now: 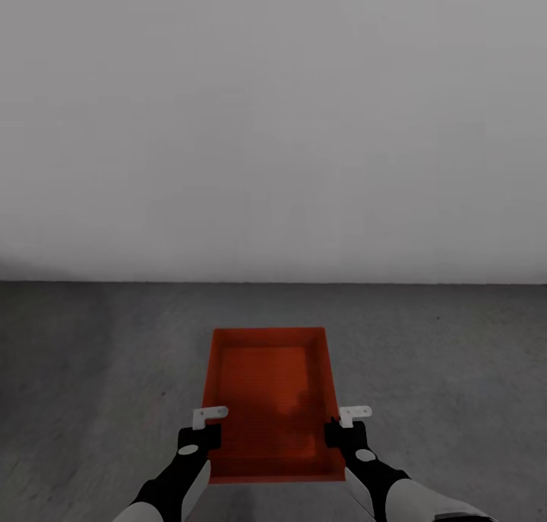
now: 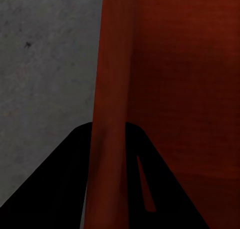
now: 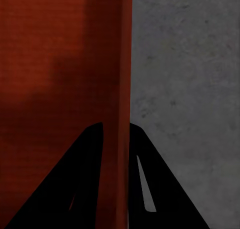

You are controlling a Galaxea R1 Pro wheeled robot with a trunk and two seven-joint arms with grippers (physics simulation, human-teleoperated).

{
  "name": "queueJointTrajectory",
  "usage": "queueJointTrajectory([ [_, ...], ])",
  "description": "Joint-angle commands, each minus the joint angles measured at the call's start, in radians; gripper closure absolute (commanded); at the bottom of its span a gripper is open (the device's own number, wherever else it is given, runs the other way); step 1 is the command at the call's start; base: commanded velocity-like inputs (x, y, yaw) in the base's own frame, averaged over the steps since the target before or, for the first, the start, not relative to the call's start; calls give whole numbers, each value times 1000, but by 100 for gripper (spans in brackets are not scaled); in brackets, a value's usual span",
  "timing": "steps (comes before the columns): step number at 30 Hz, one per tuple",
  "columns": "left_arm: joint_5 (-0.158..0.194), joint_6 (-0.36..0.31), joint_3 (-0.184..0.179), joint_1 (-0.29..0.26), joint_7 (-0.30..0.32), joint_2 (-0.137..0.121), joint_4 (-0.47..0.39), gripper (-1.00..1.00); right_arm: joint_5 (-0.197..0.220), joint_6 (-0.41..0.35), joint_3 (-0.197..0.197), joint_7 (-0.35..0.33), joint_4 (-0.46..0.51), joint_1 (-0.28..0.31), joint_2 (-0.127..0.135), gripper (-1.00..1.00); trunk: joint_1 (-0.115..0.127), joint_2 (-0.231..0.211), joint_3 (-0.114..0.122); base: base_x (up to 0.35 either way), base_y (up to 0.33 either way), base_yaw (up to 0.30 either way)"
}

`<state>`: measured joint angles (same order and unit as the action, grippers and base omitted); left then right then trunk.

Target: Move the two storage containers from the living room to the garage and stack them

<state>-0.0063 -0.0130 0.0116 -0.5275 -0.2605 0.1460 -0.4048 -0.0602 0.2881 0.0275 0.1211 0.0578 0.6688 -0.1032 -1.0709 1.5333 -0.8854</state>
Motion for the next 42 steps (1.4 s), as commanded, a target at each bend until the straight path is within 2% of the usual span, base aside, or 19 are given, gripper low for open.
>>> queueJointTrajectory([
  [1,-17,-2,38,-1,-10,-8,-43,100,5,3,-21,8,-3,0,0,100,-4,8,-4,0,0,-7],
  [42,-17,-4,37,-1,-10,-8,-42,100,4,3,-22,8,-3,0,0,100,-161,295,-132,0,0,0],
])
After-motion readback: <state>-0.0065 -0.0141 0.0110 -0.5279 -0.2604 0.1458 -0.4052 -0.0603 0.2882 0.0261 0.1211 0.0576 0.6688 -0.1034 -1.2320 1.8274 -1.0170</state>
